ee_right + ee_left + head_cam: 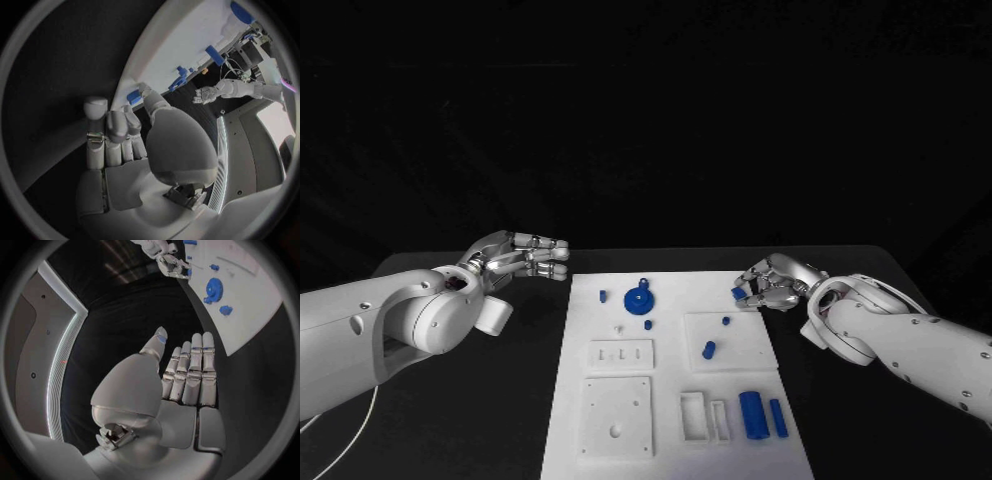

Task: Assemble the parts on the task board

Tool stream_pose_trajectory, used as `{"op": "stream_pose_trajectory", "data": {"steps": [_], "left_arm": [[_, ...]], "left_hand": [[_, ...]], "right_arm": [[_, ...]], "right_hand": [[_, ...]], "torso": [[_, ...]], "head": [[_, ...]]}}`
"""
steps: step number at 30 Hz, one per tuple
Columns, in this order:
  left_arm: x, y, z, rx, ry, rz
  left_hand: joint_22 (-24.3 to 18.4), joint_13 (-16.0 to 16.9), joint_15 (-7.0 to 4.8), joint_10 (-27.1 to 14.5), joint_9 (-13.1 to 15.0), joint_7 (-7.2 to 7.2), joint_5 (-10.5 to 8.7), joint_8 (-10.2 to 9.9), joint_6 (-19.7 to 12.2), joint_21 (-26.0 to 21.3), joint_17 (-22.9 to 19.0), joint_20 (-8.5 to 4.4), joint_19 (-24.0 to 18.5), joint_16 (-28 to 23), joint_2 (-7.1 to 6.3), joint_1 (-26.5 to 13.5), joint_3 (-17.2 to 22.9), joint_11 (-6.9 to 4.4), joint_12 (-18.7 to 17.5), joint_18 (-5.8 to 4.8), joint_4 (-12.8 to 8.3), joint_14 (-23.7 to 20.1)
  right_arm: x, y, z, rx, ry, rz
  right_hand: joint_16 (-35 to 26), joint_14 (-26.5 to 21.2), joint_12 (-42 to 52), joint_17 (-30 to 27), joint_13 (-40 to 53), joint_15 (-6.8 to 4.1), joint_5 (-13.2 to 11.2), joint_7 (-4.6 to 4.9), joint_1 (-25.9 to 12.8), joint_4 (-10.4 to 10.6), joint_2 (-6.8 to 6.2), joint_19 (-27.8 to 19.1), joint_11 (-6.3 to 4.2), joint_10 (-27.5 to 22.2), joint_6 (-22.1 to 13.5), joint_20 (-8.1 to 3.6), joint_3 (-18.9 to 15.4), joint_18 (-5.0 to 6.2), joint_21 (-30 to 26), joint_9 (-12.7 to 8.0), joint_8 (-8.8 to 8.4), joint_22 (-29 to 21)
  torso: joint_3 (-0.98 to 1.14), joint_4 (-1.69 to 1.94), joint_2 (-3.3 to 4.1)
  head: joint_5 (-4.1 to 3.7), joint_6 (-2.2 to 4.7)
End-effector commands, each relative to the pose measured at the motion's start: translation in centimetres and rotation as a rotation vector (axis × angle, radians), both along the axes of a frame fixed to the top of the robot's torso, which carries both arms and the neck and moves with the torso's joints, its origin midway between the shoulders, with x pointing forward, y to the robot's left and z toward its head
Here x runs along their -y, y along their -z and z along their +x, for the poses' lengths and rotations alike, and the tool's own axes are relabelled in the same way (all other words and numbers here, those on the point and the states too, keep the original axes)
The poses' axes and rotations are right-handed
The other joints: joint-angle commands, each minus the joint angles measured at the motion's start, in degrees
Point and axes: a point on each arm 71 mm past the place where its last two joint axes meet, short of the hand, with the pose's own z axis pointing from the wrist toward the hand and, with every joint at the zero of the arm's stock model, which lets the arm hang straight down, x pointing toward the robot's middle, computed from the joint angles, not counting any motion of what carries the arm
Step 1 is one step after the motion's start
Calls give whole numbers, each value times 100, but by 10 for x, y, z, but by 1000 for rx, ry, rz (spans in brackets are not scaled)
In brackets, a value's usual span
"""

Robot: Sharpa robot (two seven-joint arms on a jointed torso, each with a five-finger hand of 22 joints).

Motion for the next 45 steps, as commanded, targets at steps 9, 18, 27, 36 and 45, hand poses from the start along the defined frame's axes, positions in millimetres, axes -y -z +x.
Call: {"op": "stream_pose_trajectory", "data": {"steps": [9,18,27,36,45], "left_arm": [[1,0,0,2,14,1],[1,0,0,0,15,1],[0,0,-1,-3,14,3],[0,1,-1,-4,14,3],[0,1,-1,-6,14,4]], "left_hand": [[-8,7,7,-6,0,11,-25,-4,-16,5,-2,-19,-20,2,-13,53,-8,23,4,-13,-34,-12],[-5,7,7,-5,0,11,-25,-4,-9,20,-2,-21,-26,2,-4,63,-8,23,4,-11,-49,-13],[-3,6,7,-6,-1,9,-25,-5,-16,28,-3,-20,-31,1,1,58,-10,23,4,-11,-49,-14],[-3,6,7,-6,-1,9,-25,-5,-16,28,-3,-20,-31,1,1,58,-10,23,4,-11,-49,-14],[-3,6,7,-6,-1,9,-25,-5,-16,28,-3,-20,-31,1,1,58,-10,23,4,-11,-49,-14]], "right_arm": [[-2,4,-1,-13,-10,-13],[-1,4,-2,-6,1,-13],[-1,4,-2,27,32,-10],[-1,6,-2,61,72,-9],[-7,8,-2,91,113,-17]], "right_hand": [[-14,0,0,27,8,24,-31,-2,-45,-26,10,275,-20,-6,64,23,140,66,-16,0,-3,422],[-13,4,20,40,32,-20,-111,-109,-159,50,39,280,-86,19,501,-12,312,45,-1,50,1,423],[-26,16,20,55,60,-90,-288,-254,-207,339,54,291,-180,60,905,-89,170,-17,8,219,-2,421],[-41,26,0,77,88,-132,-484,-345,-205,581,13,297,-232,84,1111,-134,-26,-55,5,548,2,418],[-55,34,-21,85,107,-156,-569,-399,-223,970,-72,302,-265,102,1191,-158,-439,-63,10,992,4,417]], "torso": [[0,3,-4],[0,-1,-2],[-2,12,-3],[-5,4,-4],[-5,10,-6]], "head": [[4,23],[-2,28],[-1,27],[3,34],[-1,39]]}}
